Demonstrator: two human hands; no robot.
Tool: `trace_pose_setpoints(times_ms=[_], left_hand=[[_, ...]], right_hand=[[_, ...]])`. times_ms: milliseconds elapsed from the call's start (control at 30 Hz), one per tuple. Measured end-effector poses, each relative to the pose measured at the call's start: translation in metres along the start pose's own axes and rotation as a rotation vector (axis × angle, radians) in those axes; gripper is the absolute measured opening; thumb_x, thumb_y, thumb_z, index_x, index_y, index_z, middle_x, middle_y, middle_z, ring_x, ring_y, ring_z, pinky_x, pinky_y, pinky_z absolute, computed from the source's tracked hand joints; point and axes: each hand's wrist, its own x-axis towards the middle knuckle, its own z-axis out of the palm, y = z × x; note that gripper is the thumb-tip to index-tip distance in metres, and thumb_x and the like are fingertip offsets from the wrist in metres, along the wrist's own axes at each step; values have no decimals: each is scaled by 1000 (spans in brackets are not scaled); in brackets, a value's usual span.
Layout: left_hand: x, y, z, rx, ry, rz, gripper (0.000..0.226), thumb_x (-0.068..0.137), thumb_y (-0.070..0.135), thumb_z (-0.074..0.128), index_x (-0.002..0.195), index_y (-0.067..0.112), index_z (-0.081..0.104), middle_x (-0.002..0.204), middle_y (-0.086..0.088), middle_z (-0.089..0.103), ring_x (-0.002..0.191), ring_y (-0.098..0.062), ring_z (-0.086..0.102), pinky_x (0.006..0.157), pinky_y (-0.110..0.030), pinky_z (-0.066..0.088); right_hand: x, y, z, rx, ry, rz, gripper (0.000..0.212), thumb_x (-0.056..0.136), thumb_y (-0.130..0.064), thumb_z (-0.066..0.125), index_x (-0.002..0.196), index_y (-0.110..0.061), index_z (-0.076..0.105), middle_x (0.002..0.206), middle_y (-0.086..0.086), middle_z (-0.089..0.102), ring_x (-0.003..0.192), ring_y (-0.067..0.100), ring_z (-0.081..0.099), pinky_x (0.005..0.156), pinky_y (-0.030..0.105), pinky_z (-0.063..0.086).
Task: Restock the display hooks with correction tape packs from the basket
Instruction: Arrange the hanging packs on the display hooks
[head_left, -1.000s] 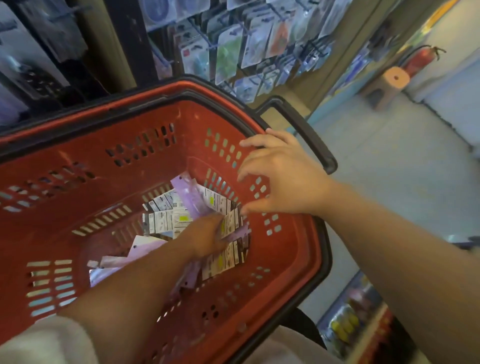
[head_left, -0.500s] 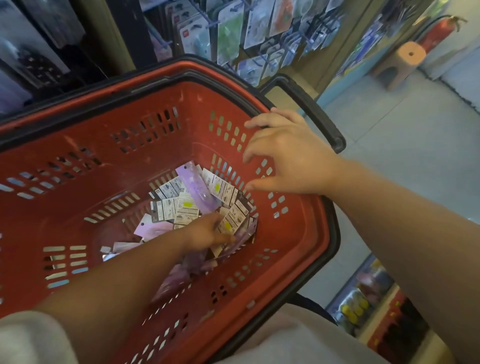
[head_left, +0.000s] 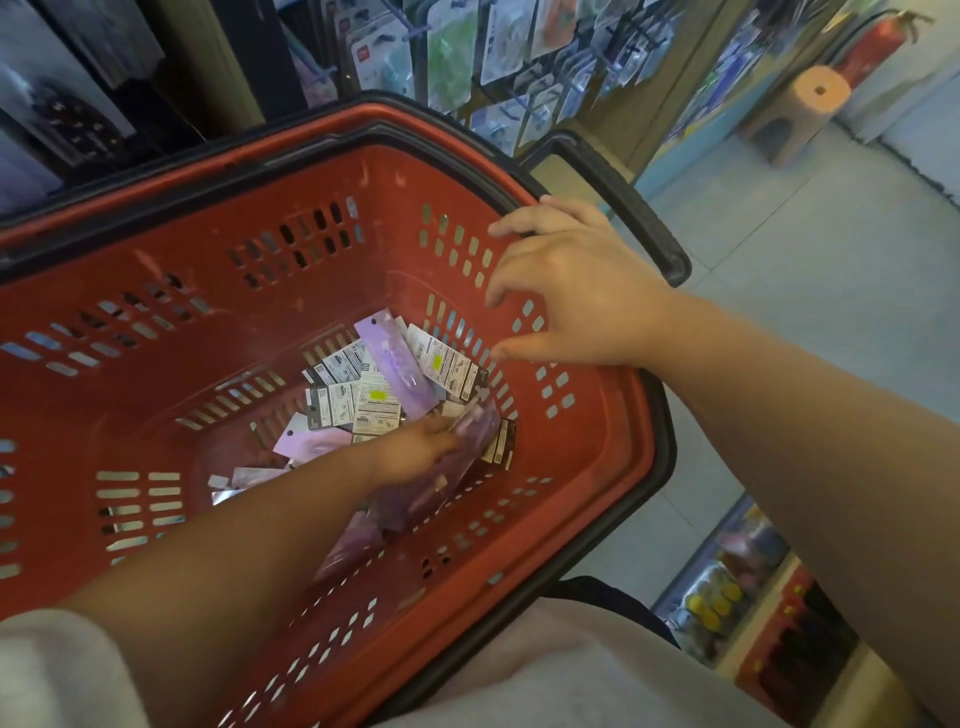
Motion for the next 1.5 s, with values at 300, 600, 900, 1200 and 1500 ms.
trace_pose_setpoints(times_ms=[300, 600, 900, 1200, 1500], left_hand=[[-1, -12, 7, -12, -25, 2, 71, 71, 63, 76, 124, 15, 70, 118, -15, 76, 112, -36, 71, 105, -53, 53], [13, -17, 12, 177, 75, -35, 44, 78, 28, 94, 104, 9, 65, 83, 0, 64, 75, -13, 60, 65, -24, 48], [10, -6, 7, 169, 93, -29, 33, 80, 37, 92, 86, 24, 62, 69, 8, 60, 63, -6, 54, 50, -15, 38], [0, -5, -4, -19, 300, -55, 40, 64, 35, 101, 80, 11, 73, 65, 2, 71, 61, -15, 68, 58, -29, 55], [-53, 53, -44, -567, 467, 81, 20, 74, 14, 95, 74, 12, 75, 60, 7, 70, 47, -7, 61, 50, -19, 44]], right_hand=[[0, 2, 1, -3, 7, 6, 42, 75, -68, 74, 100, -34, 75, 103, -15, 72, 141, 13, 42, 121, 44, 16], [0, 5, 4, -5, -4, 17, 43, 75, -66, 74, 101, -32, 75, 102, -15, 72, 142, 12, 40, 121, 40, 12], [0, 4, 1, -38, -26, 15, 42, 76, -66, 73, 103, -34, 75, 106, -15, 72, 143, 11, 38, 121, 42, 13], [0, 4, 1, -8, -12, 18, 41, 75, -65, 75, 102, -33, 75, 105, -16, 72, 142, 11, 39, 121, 40, 13], [1, -4, -2, -45, -20, -3, 47, 83, -71, 57, 100, -30, 75, 108, -11, 73, 146, 16, 39, 125, 51, 12]])
